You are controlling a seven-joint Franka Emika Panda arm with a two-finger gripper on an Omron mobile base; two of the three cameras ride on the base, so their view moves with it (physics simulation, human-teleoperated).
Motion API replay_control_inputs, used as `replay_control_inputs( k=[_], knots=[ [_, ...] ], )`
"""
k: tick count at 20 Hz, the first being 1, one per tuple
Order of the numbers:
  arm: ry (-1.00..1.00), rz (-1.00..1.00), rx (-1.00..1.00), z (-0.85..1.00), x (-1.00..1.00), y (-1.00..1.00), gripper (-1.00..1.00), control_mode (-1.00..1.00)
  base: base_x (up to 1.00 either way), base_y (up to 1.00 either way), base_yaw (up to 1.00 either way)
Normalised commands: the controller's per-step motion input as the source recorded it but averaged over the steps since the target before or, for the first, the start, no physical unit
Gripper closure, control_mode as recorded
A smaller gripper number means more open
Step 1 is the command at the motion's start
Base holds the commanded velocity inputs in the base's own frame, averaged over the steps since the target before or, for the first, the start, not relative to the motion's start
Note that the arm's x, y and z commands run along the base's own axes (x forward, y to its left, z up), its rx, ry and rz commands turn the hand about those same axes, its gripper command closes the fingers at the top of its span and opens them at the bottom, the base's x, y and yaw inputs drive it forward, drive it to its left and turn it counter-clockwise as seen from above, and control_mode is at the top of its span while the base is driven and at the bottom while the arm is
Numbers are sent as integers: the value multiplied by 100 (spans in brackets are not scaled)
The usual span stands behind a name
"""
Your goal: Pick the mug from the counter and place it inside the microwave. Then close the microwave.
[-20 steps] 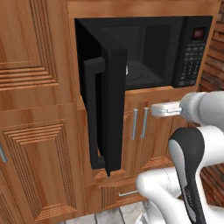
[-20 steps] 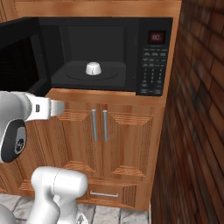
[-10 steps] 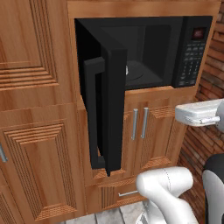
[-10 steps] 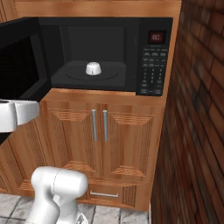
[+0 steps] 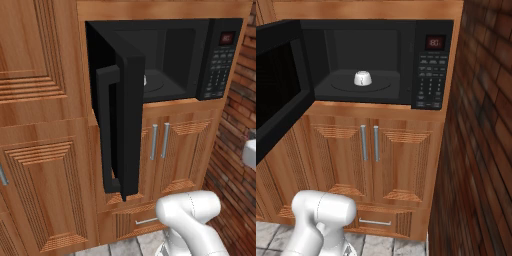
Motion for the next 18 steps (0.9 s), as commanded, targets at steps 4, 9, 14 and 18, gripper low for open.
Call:
replay_control_inputs(
  k=[4, 9, 14, 18],
  knots=[
    [-29, -5, -2, 21, -84, 23, -100, -100, 0, 0, 0],
    [-29, -12, 0, 1, -73, 22, -100, -100, 0, 0, 0],
    [-21, -19, -1, 0, -51, 38, -100, -100, 0, 0, 0],
    [-7, -28, -2, 0, -16, 61, -100, -100, 0, 0, 0]
  ],
)
